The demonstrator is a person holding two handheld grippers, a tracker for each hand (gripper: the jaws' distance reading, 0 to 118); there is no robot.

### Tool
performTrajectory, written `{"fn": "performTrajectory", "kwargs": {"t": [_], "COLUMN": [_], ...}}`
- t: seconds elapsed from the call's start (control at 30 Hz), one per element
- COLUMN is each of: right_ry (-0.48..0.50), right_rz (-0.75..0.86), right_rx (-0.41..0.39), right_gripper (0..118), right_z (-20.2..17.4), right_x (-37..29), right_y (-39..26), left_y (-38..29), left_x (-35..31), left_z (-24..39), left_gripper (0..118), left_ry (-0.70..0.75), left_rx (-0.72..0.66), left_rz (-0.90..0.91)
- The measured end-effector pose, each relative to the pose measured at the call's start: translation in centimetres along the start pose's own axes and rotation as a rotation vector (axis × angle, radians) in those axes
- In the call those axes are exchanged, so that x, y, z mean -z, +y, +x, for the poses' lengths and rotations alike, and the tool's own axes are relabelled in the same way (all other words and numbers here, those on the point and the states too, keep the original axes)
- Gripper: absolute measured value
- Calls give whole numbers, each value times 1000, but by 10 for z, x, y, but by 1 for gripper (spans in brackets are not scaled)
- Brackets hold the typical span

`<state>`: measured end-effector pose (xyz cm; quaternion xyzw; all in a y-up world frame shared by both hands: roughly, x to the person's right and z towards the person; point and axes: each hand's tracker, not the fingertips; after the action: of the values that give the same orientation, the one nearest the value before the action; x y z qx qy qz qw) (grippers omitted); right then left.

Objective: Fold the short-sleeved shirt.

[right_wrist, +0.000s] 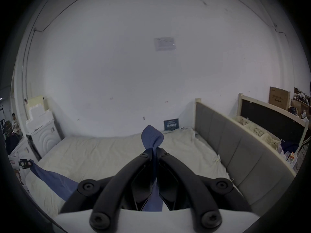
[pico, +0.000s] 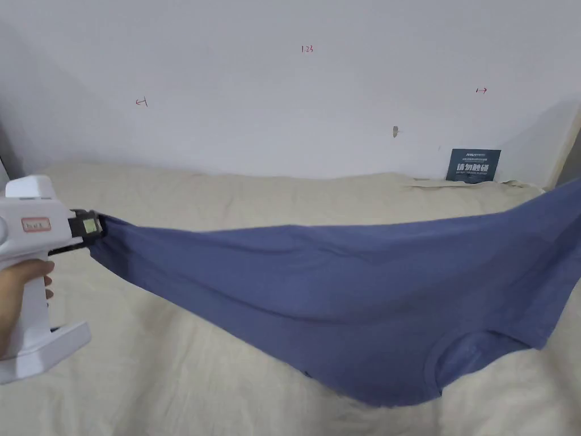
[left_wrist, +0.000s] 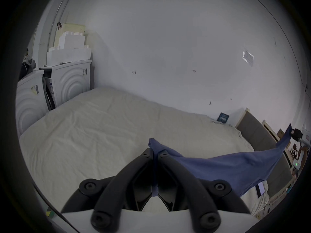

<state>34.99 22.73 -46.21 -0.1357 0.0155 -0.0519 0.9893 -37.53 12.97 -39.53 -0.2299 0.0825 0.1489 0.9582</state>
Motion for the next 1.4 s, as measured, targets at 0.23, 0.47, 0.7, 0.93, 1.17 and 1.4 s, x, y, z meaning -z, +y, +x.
{"fn": "performTrajectory", "kwargs": {"t": [0.23, 0.47, 0.7, 0.93, 1.17, 1.4], "right_ry": [-43, -100, -81, -65, -64, -80], "right_rz": [66, 182, 256, 237, 73, -75], "right_rx": [42, 101, 91, 53, 57, 66], "right_gripper": [2, 2, 2, 2, 2, 2], "right_z": [-8, -14, -12, -13, -3, 6], "right_x": [36, 73, 100, 118, 134, 129], "right_y": [36, 75, 105, 69, -23, -117], "left_y": [75, 156, 215, 184, 72, -37], "left_x": [30, 46, 32, 62, 111, 122], "left_z": [23, 37, 45, 30, -9, -35], "left_gripper": [1, 1, 1, 1, 1, 1], "left_ry": [12, 55, 69, 77, 115, 160], "left_rx": [29, 11, 44, 80, 3, -28], "left_rz": [39, 202, 352, 327, 127, -24]}}
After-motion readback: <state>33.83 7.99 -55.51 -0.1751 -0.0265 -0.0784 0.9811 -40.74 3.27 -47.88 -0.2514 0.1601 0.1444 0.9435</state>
